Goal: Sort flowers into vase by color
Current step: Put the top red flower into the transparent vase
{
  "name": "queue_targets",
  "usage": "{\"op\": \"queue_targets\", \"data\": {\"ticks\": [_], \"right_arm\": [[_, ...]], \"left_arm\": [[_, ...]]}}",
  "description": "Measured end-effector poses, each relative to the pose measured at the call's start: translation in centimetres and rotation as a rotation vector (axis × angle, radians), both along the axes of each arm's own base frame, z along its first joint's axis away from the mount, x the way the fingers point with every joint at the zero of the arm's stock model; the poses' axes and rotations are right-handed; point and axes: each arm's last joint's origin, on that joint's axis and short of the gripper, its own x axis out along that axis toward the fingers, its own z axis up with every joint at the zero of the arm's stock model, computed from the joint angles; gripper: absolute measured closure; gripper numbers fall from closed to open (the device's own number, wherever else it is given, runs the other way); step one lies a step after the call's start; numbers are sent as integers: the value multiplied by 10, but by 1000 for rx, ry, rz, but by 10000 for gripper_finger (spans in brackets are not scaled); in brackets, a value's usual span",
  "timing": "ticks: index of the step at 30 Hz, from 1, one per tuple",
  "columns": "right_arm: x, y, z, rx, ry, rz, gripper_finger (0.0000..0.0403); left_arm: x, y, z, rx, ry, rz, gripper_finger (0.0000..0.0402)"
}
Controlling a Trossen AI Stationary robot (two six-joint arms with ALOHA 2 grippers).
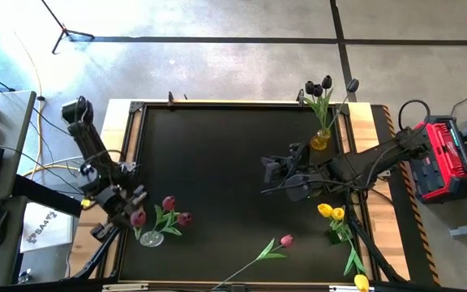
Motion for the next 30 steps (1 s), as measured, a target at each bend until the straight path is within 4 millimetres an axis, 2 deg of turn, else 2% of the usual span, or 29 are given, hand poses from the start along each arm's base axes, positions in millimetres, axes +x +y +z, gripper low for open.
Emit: {"op": "queue_targets", "data": {"ticks": [14,20,30], "right_arm": [[1,1,1,24,-10,18,236],[4,2,4,13,-28,40,236],[6,4,6,16,-40,84,236]], "left_arm": [[1,-39,-29,39,3,30,401],[4,-45,-42,94,37,66,401],[6,-46,-48,109,78,133,401]]}}
